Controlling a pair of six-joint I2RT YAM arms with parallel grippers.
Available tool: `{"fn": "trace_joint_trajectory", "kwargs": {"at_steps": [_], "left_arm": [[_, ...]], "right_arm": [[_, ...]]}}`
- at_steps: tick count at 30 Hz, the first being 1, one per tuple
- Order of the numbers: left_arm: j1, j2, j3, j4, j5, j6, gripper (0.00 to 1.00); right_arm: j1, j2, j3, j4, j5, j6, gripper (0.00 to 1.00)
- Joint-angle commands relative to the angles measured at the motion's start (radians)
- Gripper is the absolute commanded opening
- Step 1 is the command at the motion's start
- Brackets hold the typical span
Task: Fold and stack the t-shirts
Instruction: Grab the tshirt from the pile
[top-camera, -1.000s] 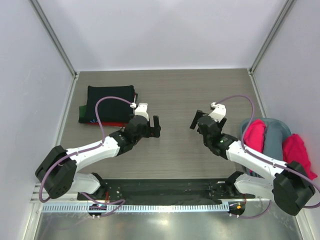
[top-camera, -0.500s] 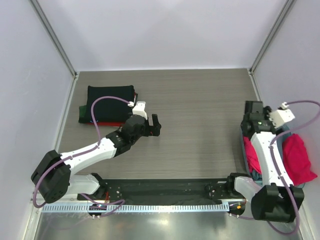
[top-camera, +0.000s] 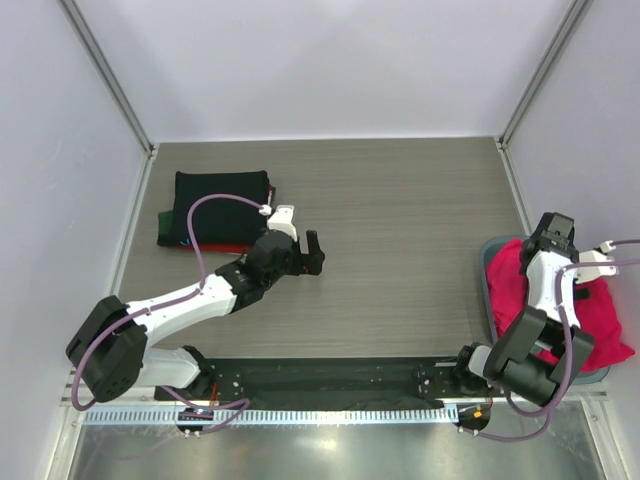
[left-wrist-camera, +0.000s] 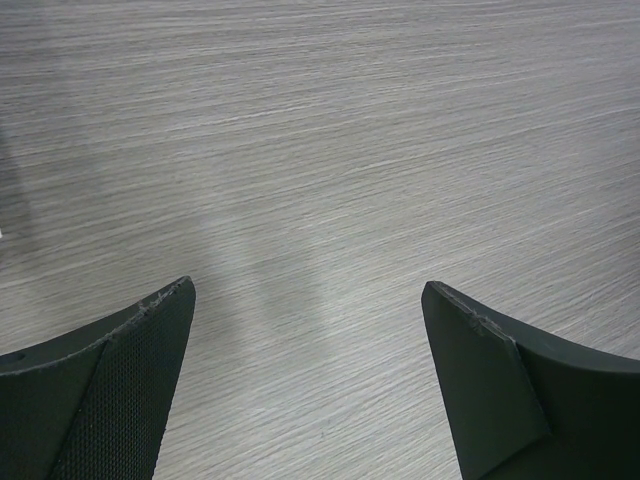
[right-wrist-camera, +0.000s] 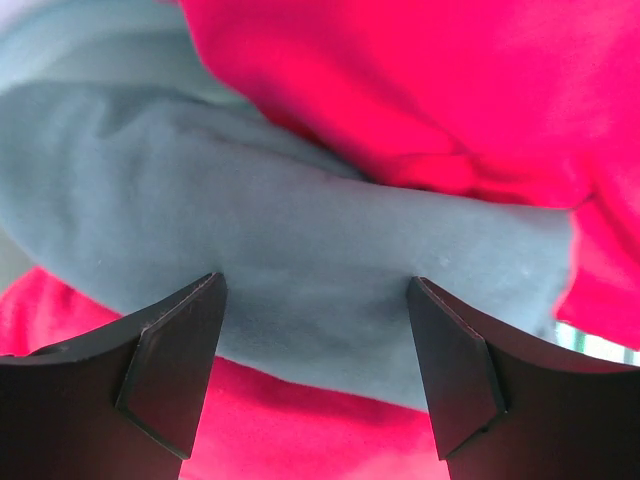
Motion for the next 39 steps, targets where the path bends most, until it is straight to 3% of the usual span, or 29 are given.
{"fn": "trace_joint_trajectory", "kwargs": {"at_steps": [1, 6, 14, 17, 20, 24, 29, 32, 35, 36, 37, 39], "left_arm": [[0.002, -0.008, 0.015, 0.037, -0.002, -0.008, 0.95], [0.002, -0.016, 0.017, 0.032, -0.012, -0.004, 0.95], [0.002, -0.014, 0.018, 0.032, -0.002, -0.007, 0.95], [0.002, -0.011, 0.021, 0.032, -0.002, -0.007, 0.95], [0.002, -0.013, 0.02, 0.032, -0.007, -0.005, 0.94], [0.0, -0.018, 0.02, 0.024, -0.019, -0.002, 0.94], [0.002, -0.027, 0.015, 0.02, -0.035, 0.001, 0.94], [0.002, -0.028, 0.017, 0.017, -0.041, 0.006, 0.94], [0.002, -0.027, 0.018, 0.017, -0.038, 0.004, 0.94], [0.002, -0.027, 0.018, 0.017, -0.036, 0.004, 0.94], [0.002, -0.024, 0.018, 0.02, -0.033, 0.003, 0.94], [0.002, -0.016, 0.02, 0.02, -0.036, 0.004, 0.94]], "right_arm": [[-0.023, 0.048, -0.023, 0.093, -0.108, -0.01, 0.8], [-0.052, 0.096, -0.038, 0.11, -0.139, -0.02, 0.79], [0.0, -0.217, -0.09, 0.15, -0.129, -0.087, 0.85], [0.003, -0.251, -0.084, 0.124, -0.178, -0.087, 0.86], [0.04, -0.237, -0.086, 0.111, -0.262, -0.063, 0.86], [0.181, -0.173, -0.09, 0.09, -0.147, 0.032, 0.88], [0.186, 0.005, -0.115, 0.125, -0.228, 0.083, 0.88], [0.186, 0.06, -0.12, 0.126, -0.166, 0.092, 0.79], [0.186, -0.004, -0.132, 0.122, -0.086, 0.088, 0.44], [0.186, -0.031, -0.135, 0.122, -0.074, 0.085, 0.09], [0.188, -0.065, -0.127, 0.105, -0.061, 0.083, 0.01], [0.195, -0.157, -0.101, 0.081, -0.037, 0.074, 0.01]]}}
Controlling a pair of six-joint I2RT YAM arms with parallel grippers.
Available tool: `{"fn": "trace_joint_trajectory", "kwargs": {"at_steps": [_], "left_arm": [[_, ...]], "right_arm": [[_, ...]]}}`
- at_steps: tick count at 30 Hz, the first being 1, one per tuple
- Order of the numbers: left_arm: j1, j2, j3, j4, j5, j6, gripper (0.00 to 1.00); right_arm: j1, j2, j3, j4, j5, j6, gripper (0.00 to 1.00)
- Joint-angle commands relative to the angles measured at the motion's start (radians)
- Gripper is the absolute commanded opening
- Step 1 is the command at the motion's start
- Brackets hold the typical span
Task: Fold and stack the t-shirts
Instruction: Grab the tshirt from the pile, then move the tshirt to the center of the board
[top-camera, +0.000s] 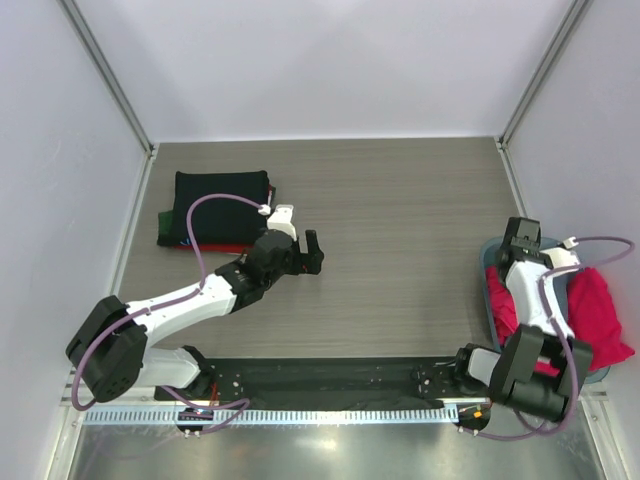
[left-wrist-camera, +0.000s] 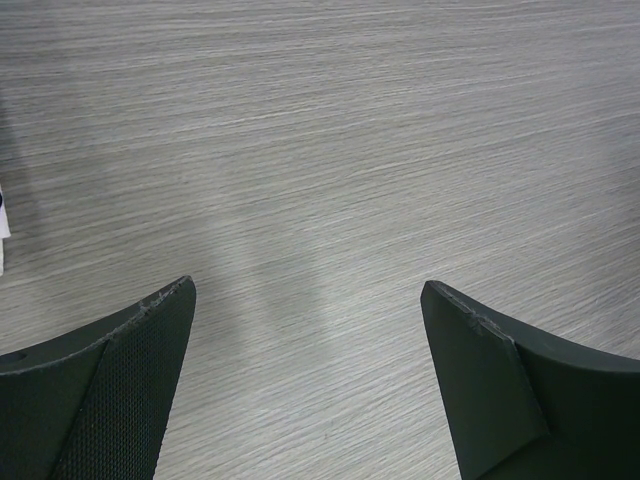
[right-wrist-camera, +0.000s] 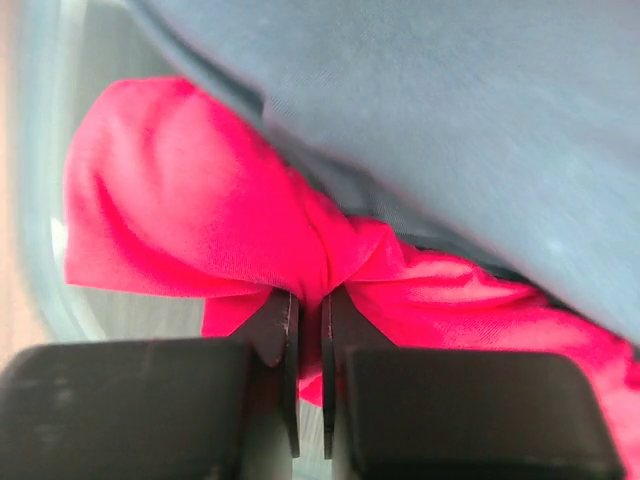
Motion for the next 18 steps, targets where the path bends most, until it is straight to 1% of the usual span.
{"fn": "trace_joint_trajectory", "kwargs": {"at_steps": [1, 2, 3, 4, 6, 7, 9, 10, 12, 13, 14, 16, 17, 18], "left_arm": [[0.002, -0.013, 0.023, 0.019, -0.025, 0.003, 0.94], [0.002, -0.01, 0.023, 0.018, -0.025, 0.004, 0.94], [0.002, -0.006, 0.025, 0.018, -0.025, 0.004, 0.94], [0.002, -0.005, 0.025, 0.018, -0.025, 0.004, 0.94], [0.0, -0.003, 0.028, 0.018, -0.026, 0.004, 0.94], [0.002, -0.002, 0.026, 0.018, -0.026, 0.004, 0.94], [0.002, 0.0, 0.026, 0.018, -0.026, 0.006, 0.94], [0.002, 0.003, 0.026, 0.018, -0.025, 0.006, 0.94], [0.002, 0.004, 0.029, 0.019, -0.025, 0.006, 0.94], [0.002, 0.006, 0.029, 0.019, -0.025, 0.006, 0.94], [0.002, 0.009, 0.029, 0.018, -0.025, 0.006, 0.94], [0.002, 0.012, 0.032, 0.016, -0.026, 0.008, 0.94], [0.002, 0.012, 0.032, 0.016, -0.028, 0.008, 0.94], [0.002, 0.012, 0.034, 0.013, -0.029, 0.009, 0.94]], "right_arm": [[0.014, -0.149, 0.07, -0.041, 0.106, -0.003, 0.01], [0.026, -0.174, 0.102, -0.055, 0.108, -0.01, 0.01], [0.07, -0.215, 0.137, -0.07, 0.103, -0.038, 0.01], [0.098, -0.224, 0.226, -0.087, 0.111, -0.047, 0.01], [0.164, -0.218, 0.337, -0.133, 0.125, -0.052, 0.01], [0.222, -0.203, 0.445, -0.145, 0.104, -0.087, 0.01], [0.269, -0.162, 0.554, -0.159, 0.033, -0.122, 0.01], [0.298, -0.116, 0.651, -0.157, -0.072, -0.15, 0.01], [0.333, -0.07, 0.739, -0.153, -0.169, -0.182, 0.01], [0.348, -0.053, 0.82, -0.156, -0.211, -0.196, 0.01], [0.426, -0.019, 0.855, -0.16, -0.238, -0.22, 0.01], [0.483, 0.006, 0.935, -0.164, -0.283, -0.26, 0.01], [0.503, 0.025, 0.945, -0.159, -0.383, -0.292, 0.08], [0.503, 0.032, 0.943, -0.145, -0.441, -0.308, 0.21]]}}
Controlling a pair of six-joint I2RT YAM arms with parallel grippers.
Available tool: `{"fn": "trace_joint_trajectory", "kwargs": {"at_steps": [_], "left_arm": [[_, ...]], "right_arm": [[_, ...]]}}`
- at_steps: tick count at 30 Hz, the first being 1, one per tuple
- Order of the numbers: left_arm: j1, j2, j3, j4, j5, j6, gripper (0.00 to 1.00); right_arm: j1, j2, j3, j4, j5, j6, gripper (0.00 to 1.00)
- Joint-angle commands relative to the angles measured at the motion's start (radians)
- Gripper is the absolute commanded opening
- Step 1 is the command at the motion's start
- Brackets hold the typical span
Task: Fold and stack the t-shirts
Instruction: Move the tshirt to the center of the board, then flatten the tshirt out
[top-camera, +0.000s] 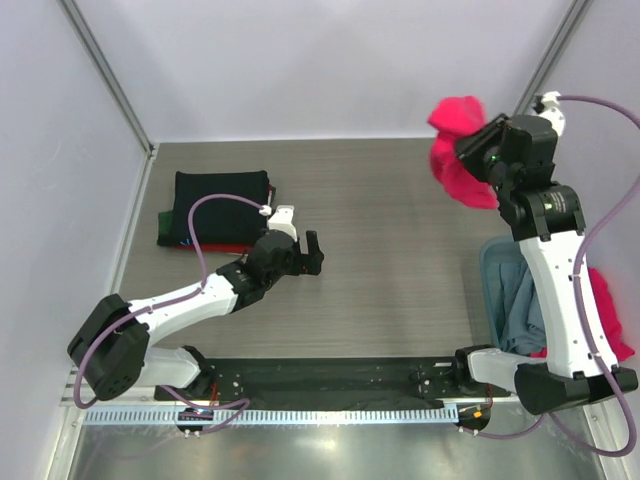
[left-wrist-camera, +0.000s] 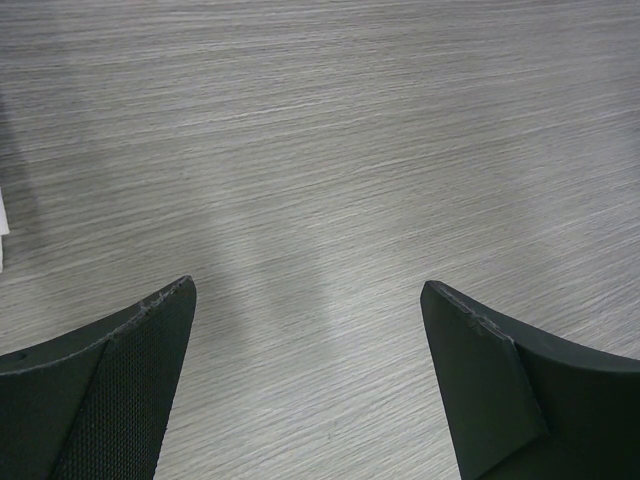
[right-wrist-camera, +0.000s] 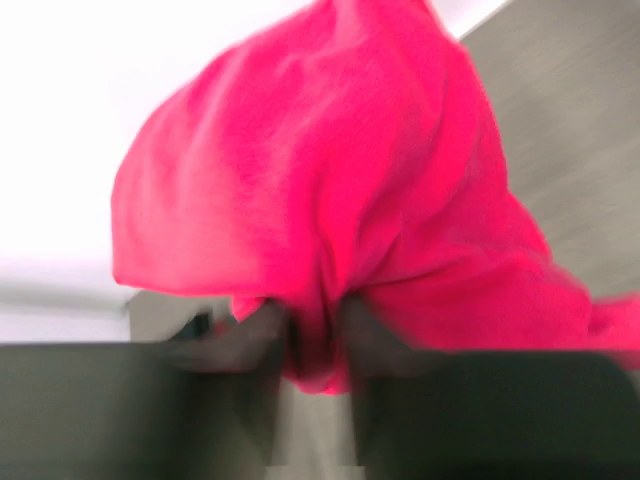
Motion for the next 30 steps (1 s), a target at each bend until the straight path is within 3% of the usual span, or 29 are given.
{"fn": "trace_joint_trajectory", "kwargs": {"at_steps": [1, 2, 4, 7, 12, 17, 22, 26, 30], "left_arm": [[0.002, -0.001, 0.034, 0.012, -0.03, 0.008, 0.94], [0.002, -0.001, 0.034, 0.012, -0.032, 0.008, 0.94], [0.002, -0.006, 0.034, 0.012, -0.033, 0.008, 0.94], [0.002, -0.003, 0.035, 0.012, -0.035, 0.01, 0.94], [0.002, 0.016, 0.049, -0.018, -0.069, -0.001, 0.94], [0.002, 0.066, 0.074, -0.051, -0.196, -0.012, 0.94], [0.014, 0.203, 0.248, -0.204, -0.283, 0.001, 0.94], [0.089, 0.342, 0.409, -0.327, -0.205, -0.004, 0.93], [0.114, 0.479, 0.511, -0.416, -0.214, -0.002, 0.93]], "right_arm": [[0.039, 0.034, 0.023, 0.02, -0.268, -0.117, 0.41], [0.039, 0.042, 0.001, 0.021, -0.316, -0.123, 0.73], [0.039, 0.039, -0.081, 0.017, -0.309, -0.138, 0.77], [0.039, 0.007, -0.221, 0.053, -0.267, -0.168, 0.78], [0.039, -0.048, -0.434, 0.232, -0.38, -0.204, 0.76], [0.053, -0.048, -0.563, 0.355, -0.421, -0.205, 0.74], [0.08, -0.048, -0.603, 0.443, -0.373, -0.183, 0.72], [0.083, -0.077, -0.636, 0.46, -0.364, -0.197, 0.72], [0.082, -0.12, -0.697, 0.494, -0.339, -0.2, 0.72]]}}
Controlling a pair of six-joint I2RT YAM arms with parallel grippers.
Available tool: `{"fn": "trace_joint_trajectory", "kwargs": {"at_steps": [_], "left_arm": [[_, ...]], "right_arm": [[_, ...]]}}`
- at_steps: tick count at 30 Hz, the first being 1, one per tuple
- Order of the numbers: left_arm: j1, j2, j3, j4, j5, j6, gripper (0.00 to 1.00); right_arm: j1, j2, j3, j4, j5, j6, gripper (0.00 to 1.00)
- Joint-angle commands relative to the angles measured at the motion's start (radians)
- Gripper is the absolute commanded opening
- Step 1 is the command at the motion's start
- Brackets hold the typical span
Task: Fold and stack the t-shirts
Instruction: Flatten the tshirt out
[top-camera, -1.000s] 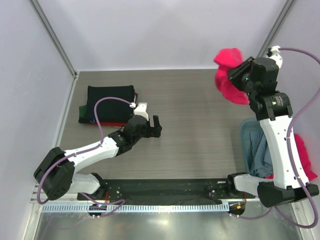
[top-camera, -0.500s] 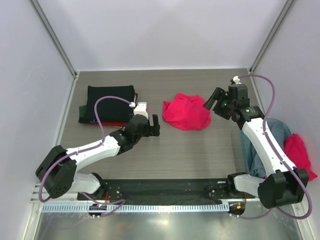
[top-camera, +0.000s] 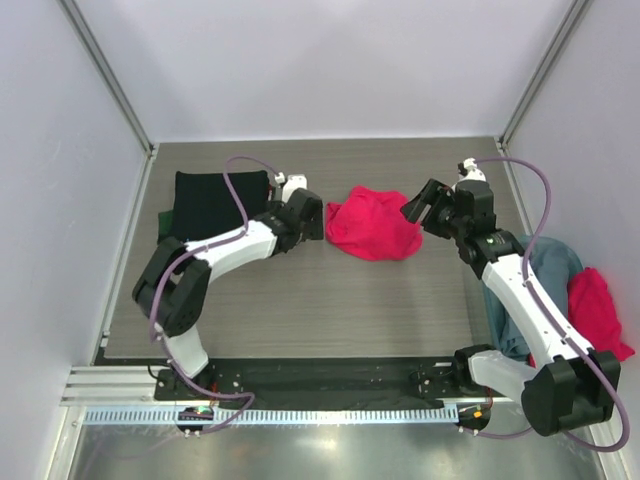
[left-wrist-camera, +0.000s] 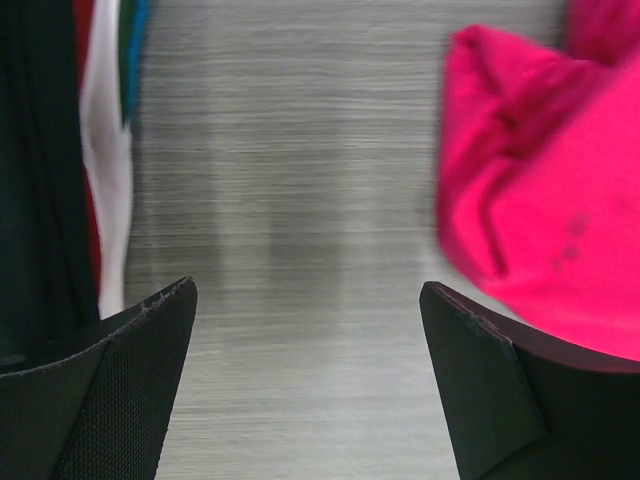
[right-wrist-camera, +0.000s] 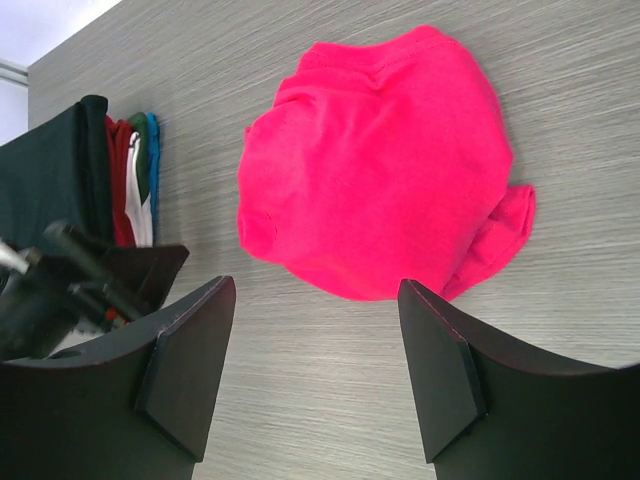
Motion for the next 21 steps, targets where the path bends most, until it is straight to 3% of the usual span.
{"fn": "trace_joint_trajectory", "kwargs": {"at_steps": [1, 5, 12, 17, 20, 21], "left_arm": [[0.023, 0.079, 0.104, -0.132, -0.025, -0.003, 0.93], [0.072, 0.171, 0.199, -0.181, 0.041, -0.006, 0.93], [0.106, 0.334, 0.377, -0.269, 0.04, 0.016, 0.93], [0.169, 0.388, 0.405, -0.287, 0.1, -0.003, 0.91], [0.201, 0.38, 0.4, -0.295, 0.084, 0.006, 0.92], [0.215, 0.371, 0.394, -0.296, 0.089, 0.005, 0.92]], "right_arm": [[0.004, -0.052, -0.048, 0.082, 0.032, -0.023, 0.72], [0.005, -0.056, -0.064, 0.07, 0.041, -0.051, 0.72], [0.005, -0.095, -0.099, 0.089, 0.02, -0.055, 0.73], [0.005, -0.121, -0.118, 0.09, 0.061, -0.065, 0.79], [0.005, -0.121, -0.163, 0.121, 0.058, -0.034, 0.72], [0.005, -0.116, -0.176, 0.134, -0.016, -0.113, 0.72]]}}
